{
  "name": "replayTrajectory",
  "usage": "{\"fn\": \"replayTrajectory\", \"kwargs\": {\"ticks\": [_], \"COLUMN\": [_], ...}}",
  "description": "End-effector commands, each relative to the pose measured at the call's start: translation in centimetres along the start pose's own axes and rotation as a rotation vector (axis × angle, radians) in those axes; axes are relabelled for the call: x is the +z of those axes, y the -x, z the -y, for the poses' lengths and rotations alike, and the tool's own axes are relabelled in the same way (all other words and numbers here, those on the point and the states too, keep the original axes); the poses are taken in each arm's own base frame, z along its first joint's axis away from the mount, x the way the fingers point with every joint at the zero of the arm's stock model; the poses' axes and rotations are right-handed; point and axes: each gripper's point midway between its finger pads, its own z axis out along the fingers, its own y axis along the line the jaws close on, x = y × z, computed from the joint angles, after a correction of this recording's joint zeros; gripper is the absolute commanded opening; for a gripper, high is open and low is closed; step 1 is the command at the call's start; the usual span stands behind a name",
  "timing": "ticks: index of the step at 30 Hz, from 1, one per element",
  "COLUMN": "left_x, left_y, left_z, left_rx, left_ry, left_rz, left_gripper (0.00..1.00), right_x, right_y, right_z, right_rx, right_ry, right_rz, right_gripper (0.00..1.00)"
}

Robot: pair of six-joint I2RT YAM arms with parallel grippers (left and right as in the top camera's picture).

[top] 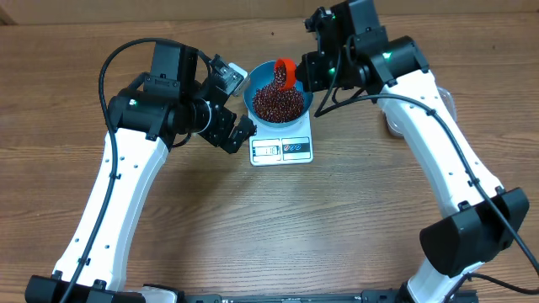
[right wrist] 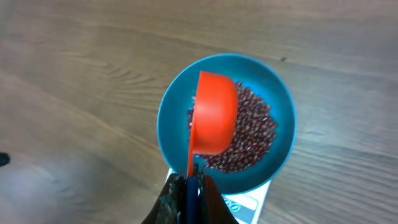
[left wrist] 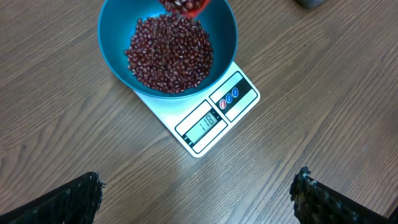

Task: Scoop item into bowl and weigh 150g on scale
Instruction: 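Tip the scoop with the right gripper, pouring beans slowly into the bowl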

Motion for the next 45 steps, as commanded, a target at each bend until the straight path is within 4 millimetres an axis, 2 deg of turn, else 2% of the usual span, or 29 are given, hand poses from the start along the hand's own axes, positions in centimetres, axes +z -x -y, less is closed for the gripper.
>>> {"fn": "replayTrajectory", "kwargs": {"ticks": [1,23,45], "left_x": [-0.65,-0.66,-0.66], "left_y": [-0.05,-0.04,-0.06], "left_z": [-0.01,0.0,0.0], "left_rx": [0.021,0.021,0.021], "left_ry": [0.013,0.013,0.013], "left_rz": [0.01,0.011,0.01], "left_gripper": [0.99,1.0,1.0], "right_x": [-0.81,-0.77,-0.76], "right_y": [1.44,1.45,1.25], "right_z": [0.55,0.52,0.55], "right_rx": [-0.032,-0.212,-0.236], "right_ry": [-0.1,-0.112,-0.113], "right_rz": [0.053,0.045,0.036], "right_gripper": [0.04,0.04,0.04]}}
